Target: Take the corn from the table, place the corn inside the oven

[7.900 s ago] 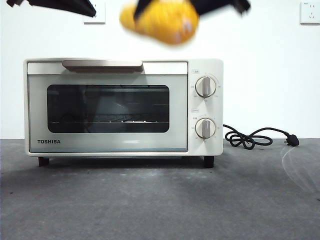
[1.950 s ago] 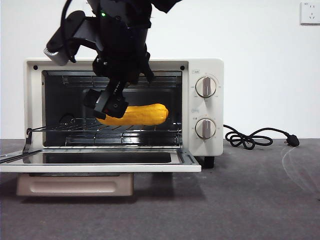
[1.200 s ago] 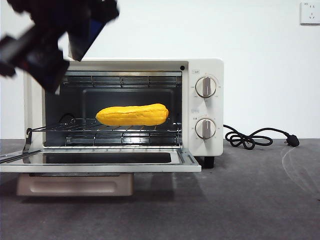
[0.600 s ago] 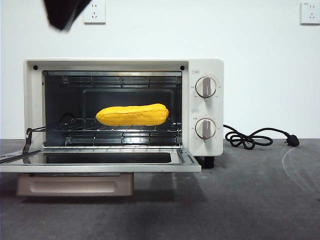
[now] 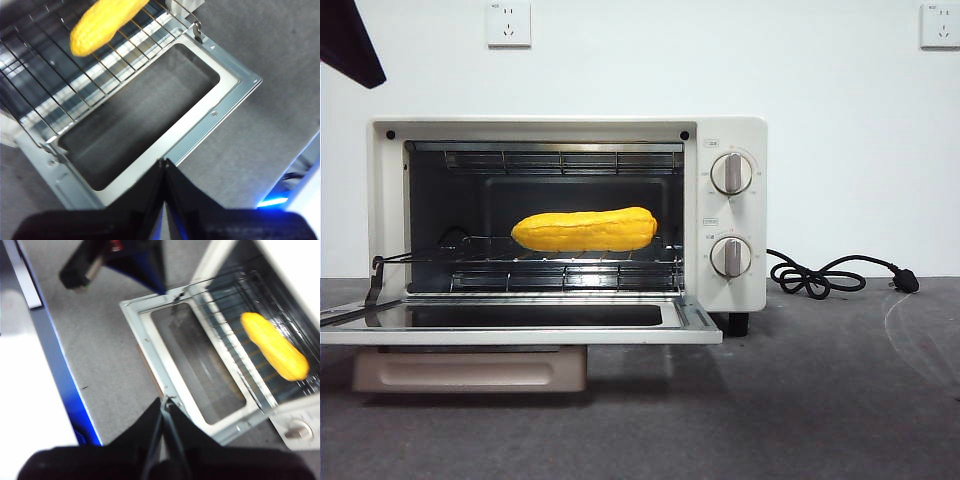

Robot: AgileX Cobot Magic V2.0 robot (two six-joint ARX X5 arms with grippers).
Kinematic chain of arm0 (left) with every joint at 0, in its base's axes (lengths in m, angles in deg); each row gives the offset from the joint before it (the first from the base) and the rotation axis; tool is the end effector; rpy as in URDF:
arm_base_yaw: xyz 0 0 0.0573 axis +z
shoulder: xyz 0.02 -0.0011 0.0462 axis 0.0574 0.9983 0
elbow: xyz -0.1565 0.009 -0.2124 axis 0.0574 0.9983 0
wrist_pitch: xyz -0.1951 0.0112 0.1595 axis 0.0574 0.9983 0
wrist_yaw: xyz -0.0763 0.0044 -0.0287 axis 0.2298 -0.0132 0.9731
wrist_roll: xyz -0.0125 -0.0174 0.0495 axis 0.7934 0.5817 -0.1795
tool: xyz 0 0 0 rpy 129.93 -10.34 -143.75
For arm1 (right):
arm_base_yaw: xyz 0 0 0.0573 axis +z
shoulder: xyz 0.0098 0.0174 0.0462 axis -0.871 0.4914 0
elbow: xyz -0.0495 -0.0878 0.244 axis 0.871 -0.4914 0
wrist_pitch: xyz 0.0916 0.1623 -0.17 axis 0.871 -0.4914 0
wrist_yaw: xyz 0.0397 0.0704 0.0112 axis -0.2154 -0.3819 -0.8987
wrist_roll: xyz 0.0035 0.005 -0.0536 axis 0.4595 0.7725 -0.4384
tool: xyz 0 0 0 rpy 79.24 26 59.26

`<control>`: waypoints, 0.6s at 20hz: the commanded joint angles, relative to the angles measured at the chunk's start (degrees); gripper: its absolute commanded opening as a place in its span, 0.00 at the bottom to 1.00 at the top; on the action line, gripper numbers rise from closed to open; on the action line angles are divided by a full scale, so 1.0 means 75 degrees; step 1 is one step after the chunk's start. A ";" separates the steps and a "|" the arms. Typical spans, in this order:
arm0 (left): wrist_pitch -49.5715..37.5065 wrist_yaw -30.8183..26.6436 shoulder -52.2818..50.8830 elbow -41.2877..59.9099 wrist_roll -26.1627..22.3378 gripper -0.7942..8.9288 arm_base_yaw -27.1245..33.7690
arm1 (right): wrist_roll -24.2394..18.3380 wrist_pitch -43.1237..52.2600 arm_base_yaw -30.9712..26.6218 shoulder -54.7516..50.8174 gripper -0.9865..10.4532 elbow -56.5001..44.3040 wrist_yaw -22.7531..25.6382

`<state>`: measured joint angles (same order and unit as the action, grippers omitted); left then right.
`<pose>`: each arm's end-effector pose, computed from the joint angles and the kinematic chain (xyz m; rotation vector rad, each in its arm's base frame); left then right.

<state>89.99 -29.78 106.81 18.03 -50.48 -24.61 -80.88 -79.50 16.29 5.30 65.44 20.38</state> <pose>0.1472 -0.0830 0.3125 0.2804 0.7957 -0.6701 0.0670 0.2399 0.3654 -0.6392 0.5291 0.9185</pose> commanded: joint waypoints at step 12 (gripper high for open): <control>0.0111 0.4395 0.0262 0.0874 -0.0058 0.07 0.5843 | -0.0498 -0.1335 -0.4613 -0.1195 0.08 0.0017 -0.5015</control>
<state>90.71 2.41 108.56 23.85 -49.80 18.78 -83.09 -89.60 -18.24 -3.73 65.46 -16.32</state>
